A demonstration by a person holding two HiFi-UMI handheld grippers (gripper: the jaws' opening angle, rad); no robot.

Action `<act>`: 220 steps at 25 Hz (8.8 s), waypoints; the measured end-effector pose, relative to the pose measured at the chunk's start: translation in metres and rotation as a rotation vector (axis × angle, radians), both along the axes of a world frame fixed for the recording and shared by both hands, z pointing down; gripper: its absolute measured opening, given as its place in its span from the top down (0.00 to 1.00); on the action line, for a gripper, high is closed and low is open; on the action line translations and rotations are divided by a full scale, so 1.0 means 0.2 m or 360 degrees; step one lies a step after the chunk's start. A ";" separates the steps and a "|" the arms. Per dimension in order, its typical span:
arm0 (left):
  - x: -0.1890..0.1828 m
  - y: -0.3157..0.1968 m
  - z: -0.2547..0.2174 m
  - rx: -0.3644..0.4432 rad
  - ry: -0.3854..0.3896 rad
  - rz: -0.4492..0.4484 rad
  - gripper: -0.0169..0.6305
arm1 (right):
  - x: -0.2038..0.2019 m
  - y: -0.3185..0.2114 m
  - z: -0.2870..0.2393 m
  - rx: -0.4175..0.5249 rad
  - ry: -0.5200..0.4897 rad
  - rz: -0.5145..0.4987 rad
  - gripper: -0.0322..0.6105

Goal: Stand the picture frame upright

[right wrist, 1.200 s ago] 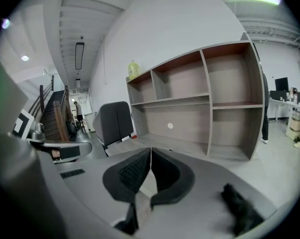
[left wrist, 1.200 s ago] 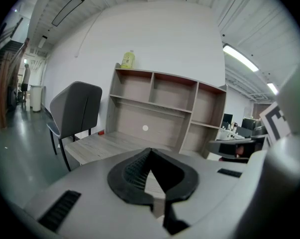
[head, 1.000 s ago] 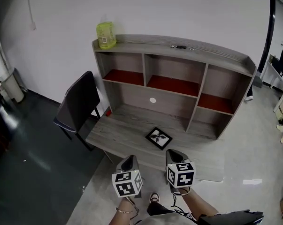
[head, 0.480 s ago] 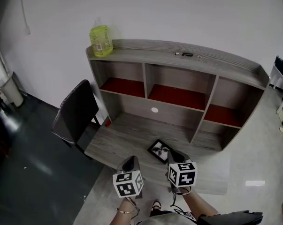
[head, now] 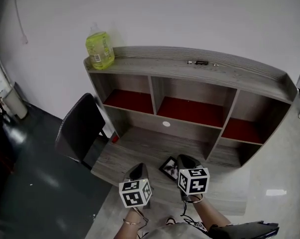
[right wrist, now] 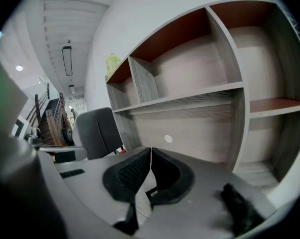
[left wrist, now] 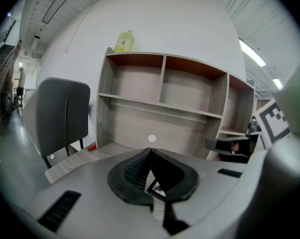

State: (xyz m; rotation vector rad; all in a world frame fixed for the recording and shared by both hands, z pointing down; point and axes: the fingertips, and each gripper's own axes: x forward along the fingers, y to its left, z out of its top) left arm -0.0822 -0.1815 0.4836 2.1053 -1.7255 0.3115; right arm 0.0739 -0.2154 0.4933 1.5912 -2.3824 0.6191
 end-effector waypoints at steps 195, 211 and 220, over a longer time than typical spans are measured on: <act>0.15 -0.56 -0.41 0.0230 0.0135 0.0406 0.95 | 0.18 -0.22 -0.51 0.0269 0.0306 0.0141 0.82; 0.16 -0.67 -0.89 0.0476 0.0161 0.0473 0.95 | 0.26 -0.27 -1.02 0.0484 0.0272 0.0260 0.82; 0.16 -0.73 -1.14 0.0615 0.0176 0.0480 0.95 | 0.24 -0.29 -1.30 0.0622 0.0276 0.0277 0.82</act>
